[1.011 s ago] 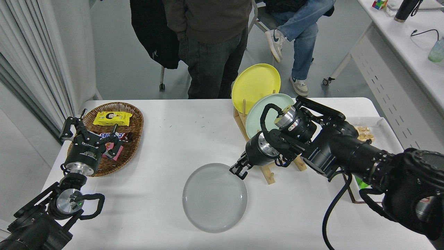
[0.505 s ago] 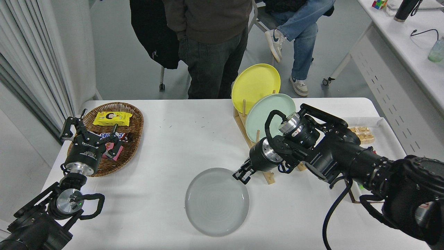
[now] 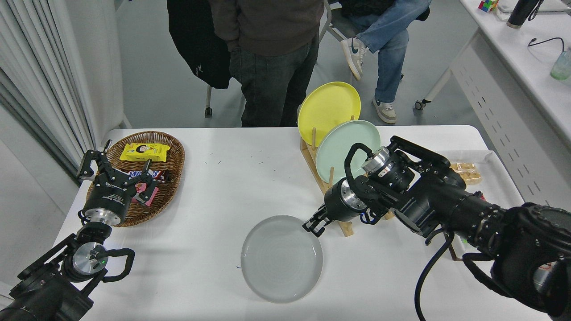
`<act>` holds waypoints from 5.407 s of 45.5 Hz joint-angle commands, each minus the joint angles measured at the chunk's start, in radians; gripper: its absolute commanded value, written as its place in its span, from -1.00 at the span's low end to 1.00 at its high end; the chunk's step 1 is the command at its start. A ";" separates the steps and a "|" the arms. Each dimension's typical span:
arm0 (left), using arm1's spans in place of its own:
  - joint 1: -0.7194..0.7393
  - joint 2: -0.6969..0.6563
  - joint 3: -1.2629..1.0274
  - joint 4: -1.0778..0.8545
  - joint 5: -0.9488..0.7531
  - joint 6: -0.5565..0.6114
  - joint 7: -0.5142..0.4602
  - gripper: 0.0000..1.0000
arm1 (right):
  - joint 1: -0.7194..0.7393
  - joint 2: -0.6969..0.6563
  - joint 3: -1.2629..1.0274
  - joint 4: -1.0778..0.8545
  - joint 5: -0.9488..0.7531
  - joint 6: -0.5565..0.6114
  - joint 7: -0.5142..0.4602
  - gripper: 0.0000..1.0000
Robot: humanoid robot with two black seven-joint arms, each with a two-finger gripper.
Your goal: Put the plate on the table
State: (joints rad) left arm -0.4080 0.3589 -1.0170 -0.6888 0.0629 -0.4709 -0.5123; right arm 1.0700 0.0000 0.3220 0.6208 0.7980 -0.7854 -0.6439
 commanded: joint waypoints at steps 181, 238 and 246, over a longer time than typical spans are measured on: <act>0.000 0.000 0.000 0.000 0.000 0.000 0.000 0.96 | -0.010 -0.531 0.301 -0.073 -1.201 1.134 0.925 0.98; 0.000 0.000 0.000 0.000 0.000 0.000 0.000 0.96 | -0.486 -0.413 0.578 -0.095 -1.065 1.141 0.932 0.98; 0.000 0.000 0.000 0.000 0.000 0.000 0.000 0.96 | -0.484 -0.405 0.601 -0.098 -1.065 1.140 0.932 0.98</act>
State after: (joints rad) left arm -0.4081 0.3590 -1.0170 -0.6888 0.0628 -0.4709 -0.5123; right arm 0.6037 -0.4144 0.8715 0.5246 -0.2687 0.3553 0.2881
